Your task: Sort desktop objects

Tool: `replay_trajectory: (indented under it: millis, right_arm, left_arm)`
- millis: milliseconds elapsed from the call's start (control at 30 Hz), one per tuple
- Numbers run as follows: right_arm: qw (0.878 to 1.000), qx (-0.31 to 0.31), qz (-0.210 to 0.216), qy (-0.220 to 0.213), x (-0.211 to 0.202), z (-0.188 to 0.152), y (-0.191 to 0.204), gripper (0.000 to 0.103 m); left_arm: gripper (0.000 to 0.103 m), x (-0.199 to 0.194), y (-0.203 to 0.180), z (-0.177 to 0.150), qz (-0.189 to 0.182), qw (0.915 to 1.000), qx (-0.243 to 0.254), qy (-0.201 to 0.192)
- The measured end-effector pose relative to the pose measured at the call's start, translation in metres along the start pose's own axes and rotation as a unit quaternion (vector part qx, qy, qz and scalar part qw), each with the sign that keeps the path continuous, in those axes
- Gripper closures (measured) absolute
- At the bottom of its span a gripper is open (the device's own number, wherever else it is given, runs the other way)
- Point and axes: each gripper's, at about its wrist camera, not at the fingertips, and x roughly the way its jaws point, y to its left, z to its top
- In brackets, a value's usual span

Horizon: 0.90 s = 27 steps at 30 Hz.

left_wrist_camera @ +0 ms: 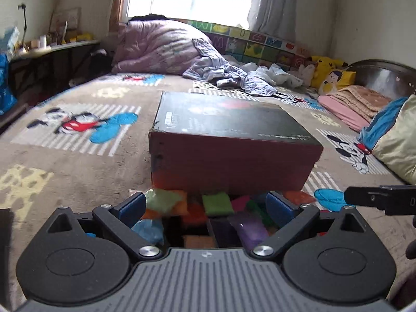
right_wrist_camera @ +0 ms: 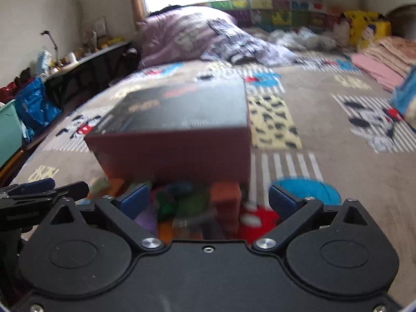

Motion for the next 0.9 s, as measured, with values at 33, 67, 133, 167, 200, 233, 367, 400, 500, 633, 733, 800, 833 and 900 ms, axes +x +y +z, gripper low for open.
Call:
replay_trajectory:
  millis: [33,67,133,167,200,233,367,400,500,633,733,800,833,900]
  right_arm:
    - [1.0,-0.002,0.0,0.001,-0.006,-0.003,0.001,0.003]
    - [1.0,-0.004,0.002,0.0,-0.012,-0.007,0.002,0.003]
    - [1.0,-0.009,-0.001,-0.006,-0.022,-0.012,0.004,0.003]
    - [1.0,-0.01,-0.004,-0.007,-0.028,-0.015,0.004,0.003]
    - [1.0,-0.01,-0.005,-0.005,-0.033,-0.017,0.005,0.003]
    - [1.0,-0.009,-0.005,-0.004,-0.038,-0.02,0.005,0.003]
    - [1.0,-0.008,-0.009,-0.001,-0.06,-0.031,0.008,0.003]
    - [1.0,-0.01,-0.01,0.0,-0.065,-0.034,0.009,0.003]
    - [1.0,-0.013,-0.014,0.0,-0.082,-0.042,0.011,0.003]
    - [1.0,-0.013,-0.015,-0.006,-0.104,-0.05,0.013,0.003]
    - [1.0,-0.013,-0.016,-0.013,-0.119,-0.058,0.014,0.003]
    - [1.0,-0.013,-0.015,-0.018,-0.128,-0.063,0.014,0.003]
    - [1.0,-0.013,-0.015,-0.021,-0.133,-0.065,0.015,0.003]
    - [1.0,-0.016,-0.013,-0.022,-0.139,-0.07,0.016,0.003]
  left_arm:
    - [0.004,-0.007,-0.004,-0.001,0.006,1.0,0.007,0.0]
    - [0.004,-0.014,-0.009,-0.002,0.012,0.9999,0.012,0.0]
    - [0.004,-0.028,-0.016,-0.003,0.02,0.9997,0.015,-0.004]
    - [0.004,-0.035,-0.019,-0.003,0.023,0.9996,0.015,-0.005]
    - [0.004,-0.04,-0.021,-0.003,0.026,0.9996,0.014,-0.002]
    - [0.004,-0.046,-0.024,-0.003,0.027,0.9995,0.013,0.002]
    - [0.004,-0.071,-0.033,-0.006,0.018,0.9998,0.01,0.0]
    - [0.004,-0.077,-0.036,-0.007,0.02,0.9998,0.01,-0.001]
    - [0.004,-0.097,-0.043,-0.012,0.025,0.9995,0.014,-0.008]
    - [0.004,-0.122,-0.049,-0.021,0.014,0.9998,0.004,-0.01]
    - [0.004,-0.139,-0.053,-0.03,0.009,0.9998,0.005,-0.015]
    - [0.004,-0.15,-0.057,-0.034,0.005,0.9997,0.01,-0.02]
    - [0.004,-0.155,-0.059,-0.037,0.004,0.9996,0.014,-0.023]
    - [0.004,-0.166,-0.063,-0.041,0.006,0.9993,0.024,-0.03]
